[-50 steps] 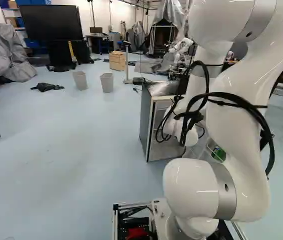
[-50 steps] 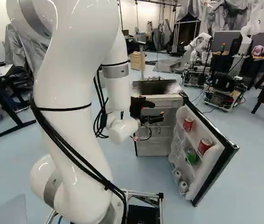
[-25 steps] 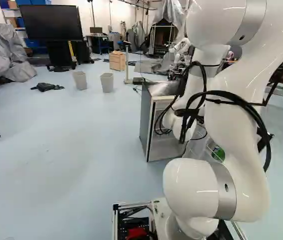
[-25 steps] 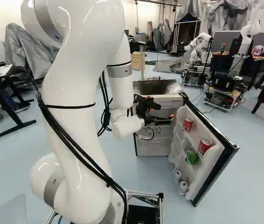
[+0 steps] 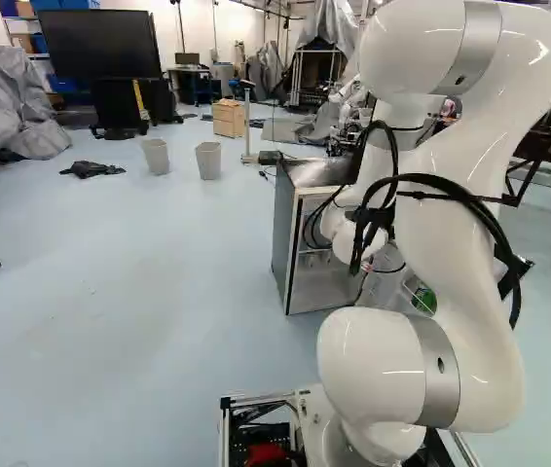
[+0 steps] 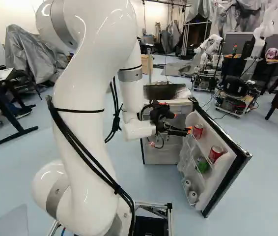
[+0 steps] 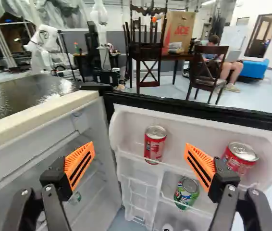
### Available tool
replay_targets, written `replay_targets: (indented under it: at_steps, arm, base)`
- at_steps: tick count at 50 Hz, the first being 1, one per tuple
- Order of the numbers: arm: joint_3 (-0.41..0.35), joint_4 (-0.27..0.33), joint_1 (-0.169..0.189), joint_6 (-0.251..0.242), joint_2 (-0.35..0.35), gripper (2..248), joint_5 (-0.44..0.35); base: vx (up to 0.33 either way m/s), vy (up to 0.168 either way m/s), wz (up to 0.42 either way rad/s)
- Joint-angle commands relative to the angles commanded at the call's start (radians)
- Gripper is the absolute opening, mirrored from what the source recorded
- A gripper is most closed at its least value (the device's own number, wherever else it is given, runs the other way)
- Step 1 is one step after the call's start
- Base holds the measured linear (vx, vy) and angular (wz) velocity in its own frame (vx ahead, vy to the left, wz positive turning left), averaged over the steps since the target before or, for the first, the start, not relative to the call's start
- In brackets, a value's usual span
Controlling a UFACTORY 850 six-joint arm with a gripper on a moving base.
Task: Grab a drink from the fridge
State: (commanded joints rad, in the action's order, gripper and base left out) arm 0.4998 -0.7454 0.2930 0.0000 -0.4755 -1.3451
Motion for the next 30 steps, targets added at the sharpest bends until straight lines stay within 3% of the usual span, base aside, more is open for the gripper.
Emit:
replay_targets:
  at_steps: [18, 30]
  arm:
    - [0.065, -0.150, 0.012, 0.000, -0.043, 247, 0.040]
    - [0.110, -0.204, 0.022, 0.000, -0.071, 247, 0.069]
  base:
    - [0.000, 0.000, 0.000]
    - [0.000, 0.000, 0.000]
